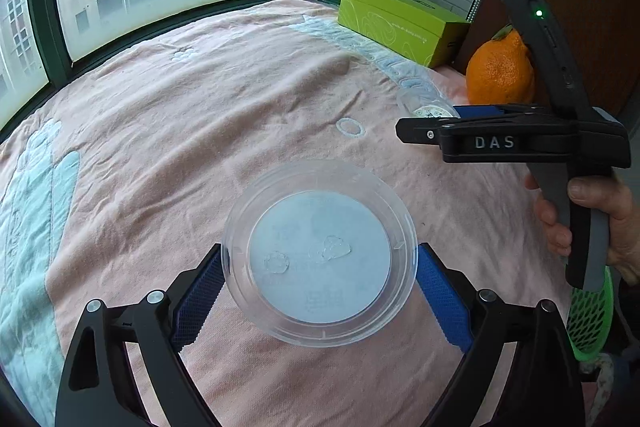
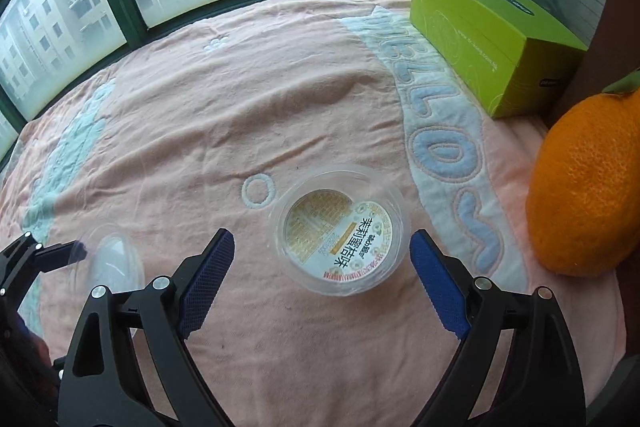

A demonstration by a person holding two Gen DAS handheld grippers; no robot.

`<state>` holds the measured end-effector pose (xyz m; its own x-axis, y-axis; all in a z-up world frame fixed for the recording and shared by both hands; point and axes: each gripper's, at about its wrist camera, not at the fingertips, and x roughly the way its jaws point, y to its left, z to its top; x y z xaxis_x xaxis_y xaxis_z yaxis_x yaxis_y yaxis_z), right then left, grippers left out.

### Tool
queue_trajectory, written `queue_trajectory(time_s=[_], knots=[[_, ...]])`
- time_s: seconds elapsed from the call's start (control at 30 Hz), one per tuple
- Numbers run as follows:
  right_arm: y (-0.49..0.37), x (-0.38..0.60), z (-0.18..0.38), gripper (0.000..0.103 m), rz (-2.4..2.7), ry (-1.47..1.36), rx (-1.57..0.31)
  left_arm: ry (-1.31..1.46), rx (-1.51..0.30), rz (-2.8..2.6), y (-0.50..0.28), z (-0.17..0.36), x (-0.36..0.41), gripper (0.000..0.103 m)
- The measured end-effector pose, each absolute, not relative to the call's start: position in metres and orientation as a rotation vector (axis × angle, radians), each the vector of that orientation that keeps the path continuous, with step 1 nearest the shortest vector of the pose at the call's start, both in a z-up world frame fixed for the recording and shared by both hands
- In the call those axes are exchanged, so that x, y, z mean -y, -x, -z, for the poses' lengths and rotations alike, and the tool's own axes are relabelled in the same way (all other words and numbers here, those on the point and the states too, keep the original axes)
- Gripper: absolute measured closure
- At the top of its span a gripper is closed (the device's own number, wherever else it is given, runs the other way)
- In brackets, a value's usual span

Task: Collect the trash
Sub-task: 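Grasp the clear round lid with the left tool while the right tool grasps the pudding cup, then carry lid and pudding cup over the green basket and open both tools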

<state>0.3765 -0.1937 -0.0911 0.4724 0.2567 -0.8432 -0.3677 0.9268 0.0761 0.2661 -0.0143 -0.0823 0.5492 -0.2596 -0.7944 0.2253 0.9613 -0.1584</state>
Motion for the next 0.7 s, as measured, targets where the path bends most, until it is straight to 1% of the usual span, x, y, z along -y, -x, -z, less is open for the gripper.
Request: queue_trajectory(time_s=[0.03,0.07,0.1,0.13,0.17,0.37,0.7], knots=[[-0.378,0.194,0.092,0.018,-0.377,0.12,-1.012,0.043,-0.948,0.286,-0.265,0.082,0.013,0.014],[-0.379,0.194,0.093,0.025,-0.371,0.118,-1.015,0.047,-0.949,0.284,-0.264,0.083,0.011,0.014],[-0.379,0.195,0.094,0.029,-0.365,0.111,-1.015,0.052,-0.95,0.283,-0.265,0.083,0.011,0.014],[-0.378,0.196,0.093,0.036,-0.364,0.102,-1.017,0.058,-0.952,0.283,-0.265,0.084,0.01,0.014],[-0.377,0.197,0.093,0.037,-0.365,0.093,-1.018,0.063,-0.955,0.282,-0.264,0.084,0.009,0.014],[-0.348,0.208,0.077,0.038,-0.368,0.081,-0.985,0.061,-0.955,0.284,-0.254,0.08,0.014,0.014],[-0.269,0.252,0.053,0.038,-0.363,0.049,-0.946,0.045,-0.926,0.329,-0.216,0.057,0.046,0.014]])
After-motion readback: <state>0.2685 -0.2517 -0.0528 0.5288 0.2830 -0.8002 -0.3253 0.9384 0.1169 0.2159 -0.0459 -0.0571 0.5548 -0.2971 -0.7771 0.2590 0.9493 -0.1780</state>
